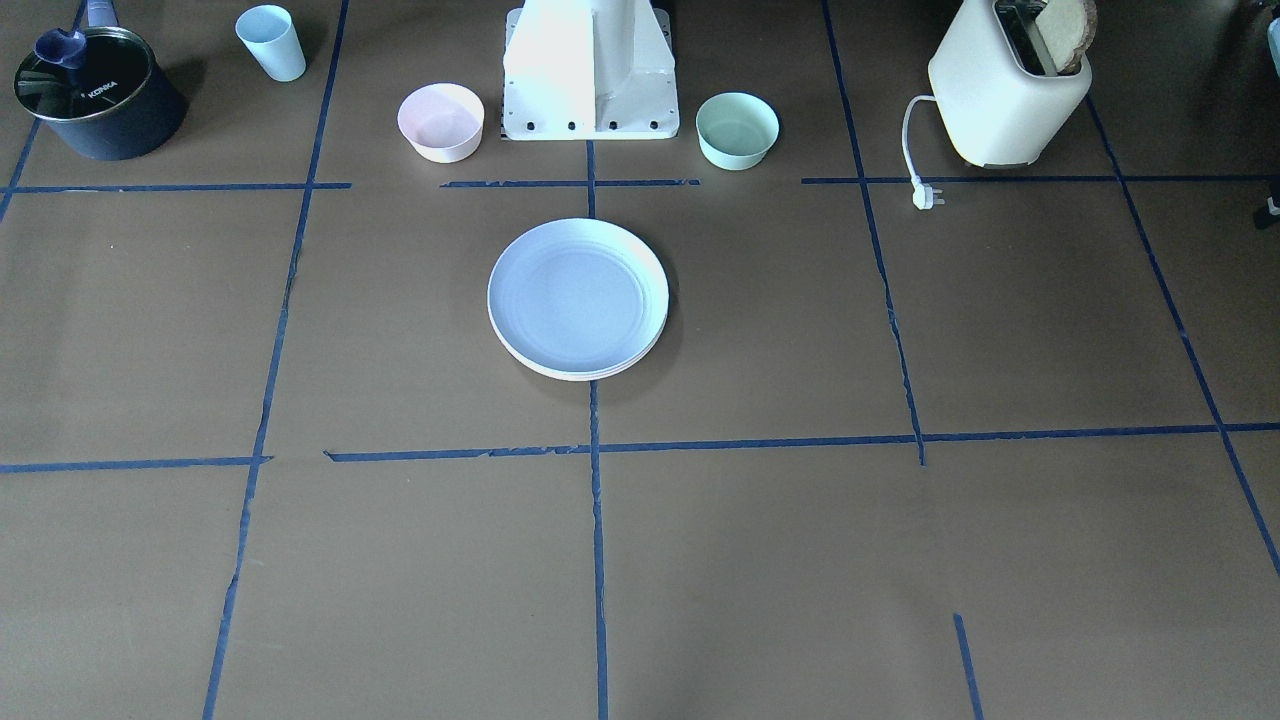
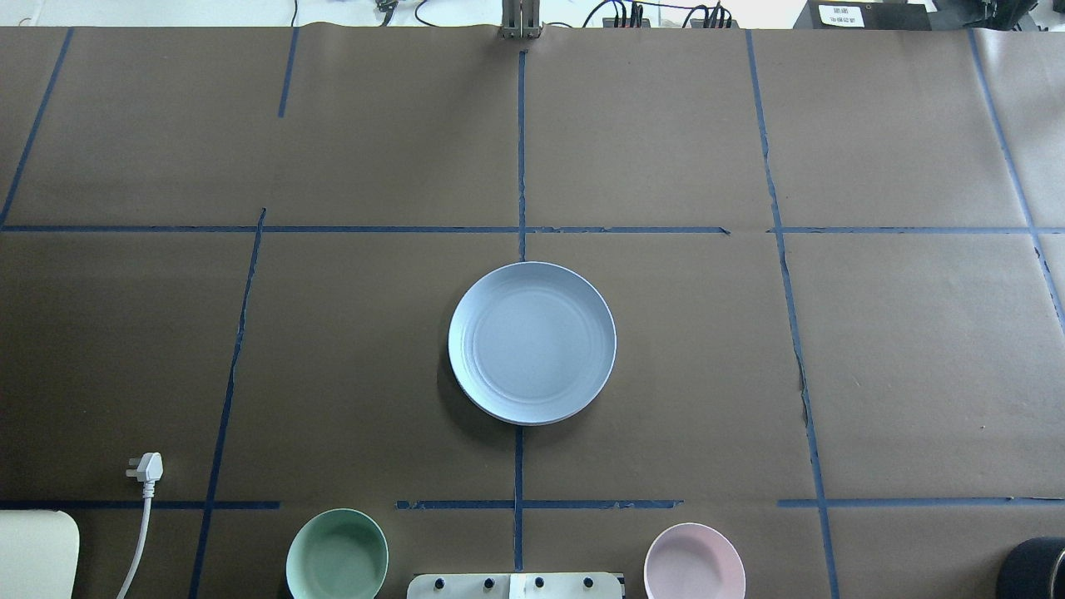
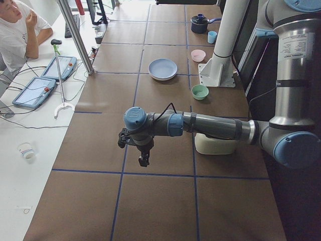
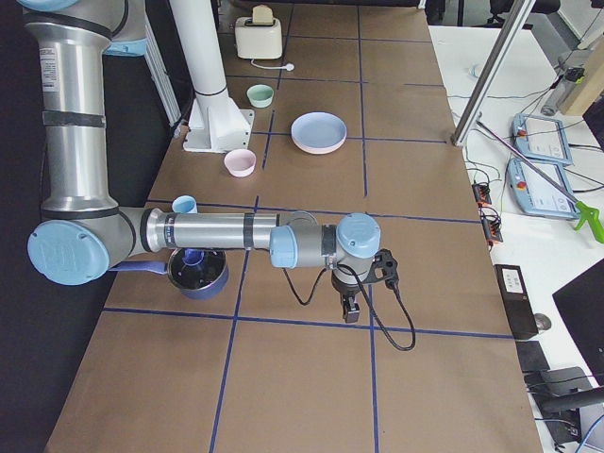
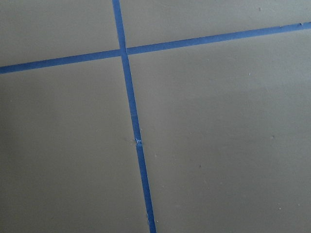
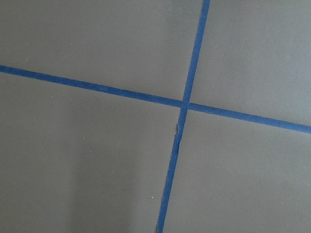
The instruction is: Stack three plates with pink and blue
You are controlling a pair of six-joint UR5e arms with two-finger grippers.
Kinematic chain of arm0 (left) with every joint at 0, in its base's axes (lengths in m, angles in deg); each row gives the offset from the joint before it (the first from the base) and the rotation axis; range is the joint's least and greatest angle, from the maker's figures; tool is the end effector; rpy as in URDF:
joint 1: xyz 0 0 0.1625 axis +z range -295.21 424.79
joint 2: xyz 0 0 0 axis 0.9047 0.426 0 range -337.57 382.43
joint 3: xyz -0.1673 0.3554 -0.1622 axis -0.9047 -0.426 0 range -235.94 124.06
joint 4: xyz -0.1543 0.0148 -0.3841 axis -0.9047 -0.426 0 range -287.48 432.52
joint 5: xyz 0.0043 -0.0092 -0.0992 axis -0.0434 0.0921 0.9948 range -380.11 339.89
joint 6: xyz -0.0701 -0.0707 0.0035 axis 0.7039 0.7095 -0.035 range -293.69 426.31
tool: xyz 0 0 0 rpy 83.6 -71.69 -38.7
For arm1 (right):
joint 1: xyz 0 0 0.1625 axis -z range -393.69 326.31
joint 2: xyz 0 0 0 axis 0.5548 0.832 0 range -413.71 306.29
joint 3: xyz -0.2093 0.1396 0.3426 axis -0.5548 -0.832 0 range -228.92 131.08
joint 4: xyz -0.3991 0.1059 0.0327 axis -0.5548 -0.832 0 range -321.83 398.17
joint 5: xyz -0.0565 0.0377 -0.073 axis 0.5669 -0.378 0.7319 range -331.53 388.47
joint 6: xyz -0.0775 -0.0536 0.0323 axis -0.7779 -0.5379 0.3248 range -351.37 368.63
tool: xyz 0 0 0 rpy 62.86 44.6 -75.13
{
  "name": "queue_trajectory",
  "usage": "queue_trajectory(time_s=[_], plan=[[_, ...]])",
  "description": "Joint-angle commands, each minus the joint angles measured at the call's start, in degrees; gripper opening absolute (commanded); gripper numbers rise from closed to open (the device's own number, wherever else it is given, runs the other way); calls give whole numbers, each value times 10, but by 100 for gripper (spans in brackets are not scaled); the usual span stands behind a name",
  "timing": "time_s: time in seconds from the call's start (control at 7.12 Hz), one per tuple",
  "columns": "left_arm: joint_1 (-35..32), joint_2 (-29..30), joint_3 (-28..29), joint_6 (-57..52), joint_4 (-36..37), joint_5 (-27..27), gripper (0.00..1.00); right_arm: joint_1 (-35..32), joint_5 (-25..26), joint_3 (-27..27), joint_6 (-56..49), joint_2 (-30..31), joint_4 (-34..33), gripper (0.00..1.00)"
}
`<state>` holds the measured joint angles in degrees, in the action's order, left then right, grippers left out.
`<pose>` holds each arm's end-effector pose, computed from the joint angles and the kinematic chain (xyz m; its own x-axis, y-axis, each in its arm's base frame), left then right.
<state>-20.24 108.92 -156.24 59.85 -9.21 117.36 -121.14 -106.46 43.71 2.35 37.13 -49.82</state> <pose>-0.0196 -0.4647 0.6101 0.6611 0.1515 -0.7349 -0.1622 0.9851 0.0572 0.0410 -0.4923 0.6390 0.6962 -0.1871 0.6931 0.1215 0.9822 0.1431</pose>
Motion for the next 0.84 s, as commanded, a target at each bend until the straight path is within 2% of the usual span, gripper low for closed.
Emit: queue_trajectory(time_s=[0.0,0.7], plan=[[0,3,3,-2,-1,0,100,0,1,1,1,1,3,100],[0,3,14,19,-1,-1,100,0,-2,8,0,3,8,100]])
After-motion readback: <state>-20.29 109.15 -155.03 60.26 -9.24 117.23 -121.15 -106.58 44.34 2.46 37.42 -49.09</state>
